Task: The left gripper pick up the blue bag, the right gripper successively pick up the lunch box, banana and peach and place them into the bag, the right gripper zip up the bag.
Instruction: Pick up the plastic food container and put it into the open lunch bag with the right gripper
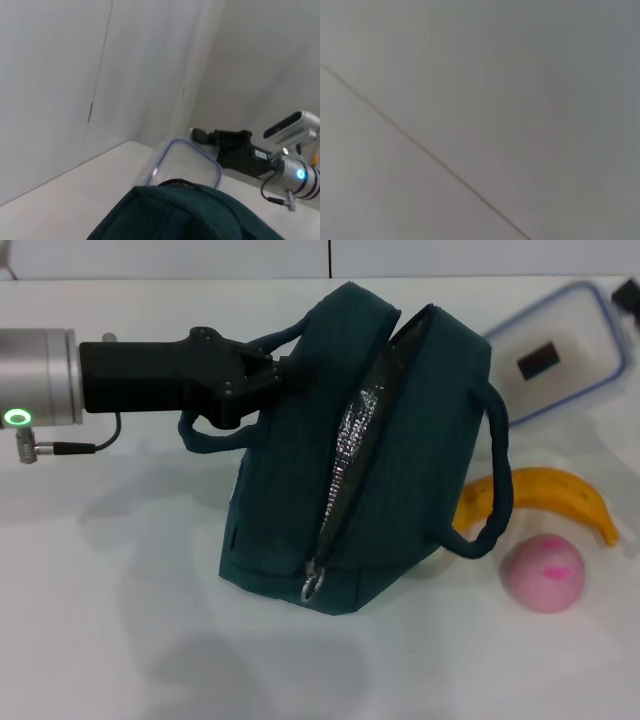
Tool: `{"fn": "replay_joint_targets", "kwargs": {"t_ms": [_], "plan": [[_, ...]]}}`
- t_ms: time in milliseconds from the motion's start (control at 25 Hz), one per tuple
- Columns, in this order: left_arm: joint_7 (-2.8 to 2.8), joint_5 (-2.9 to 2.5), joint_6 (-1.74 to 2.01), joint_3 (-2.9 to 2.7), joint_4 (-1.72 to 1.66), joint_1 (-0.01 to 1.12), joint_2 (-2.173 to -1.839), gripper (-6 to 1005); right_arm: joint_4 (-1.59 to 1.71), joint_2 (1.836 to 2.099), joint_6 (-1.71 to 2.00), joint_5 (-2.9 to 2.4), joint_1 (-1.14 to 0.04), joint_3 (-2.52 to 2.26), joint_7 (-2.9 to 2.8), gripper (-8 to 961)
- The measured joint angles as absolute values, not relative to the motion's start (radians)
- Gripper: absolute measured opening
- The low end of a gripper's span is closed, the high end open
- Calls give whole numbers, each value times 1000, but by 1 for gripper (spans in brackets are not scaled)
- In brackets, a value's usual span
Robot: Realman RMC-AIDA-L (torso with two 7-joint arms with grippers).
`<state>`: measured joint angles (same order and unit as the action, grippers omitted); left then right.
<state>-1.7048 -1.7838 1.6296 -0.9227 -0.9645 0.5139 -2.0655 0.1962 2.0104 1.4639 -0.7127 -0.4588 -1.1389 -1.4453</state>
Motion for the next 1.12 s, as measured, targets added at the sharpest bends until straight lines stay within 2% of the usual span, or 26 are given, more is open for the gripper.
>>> {"fn": "replay_joint_targets", "kwargs": {"t_ms": [200, 360, 800, 1120], "plan": [[-1707, -1773, 1653, -919, -967, 514, -2066, 36, 277, 2004, 1534, -716, -465, -1142, -1448, 117], [-1707, -1777, 1652, -919, -966, 514, -2073, 36, 361, 2009, 1568, -718, -488, -1143, -1450, 122], [-1698, -1786, 1625, -925, -955, 525, -2080, 36, 391, 2021, 1623, -718, -642, -1248, -1466, 134], [-1689, -1787, 1536, -922, -926, 524, -2079, 36, 392, 2021, 1617, -721, -576, -1319, -1436, 143]]}}
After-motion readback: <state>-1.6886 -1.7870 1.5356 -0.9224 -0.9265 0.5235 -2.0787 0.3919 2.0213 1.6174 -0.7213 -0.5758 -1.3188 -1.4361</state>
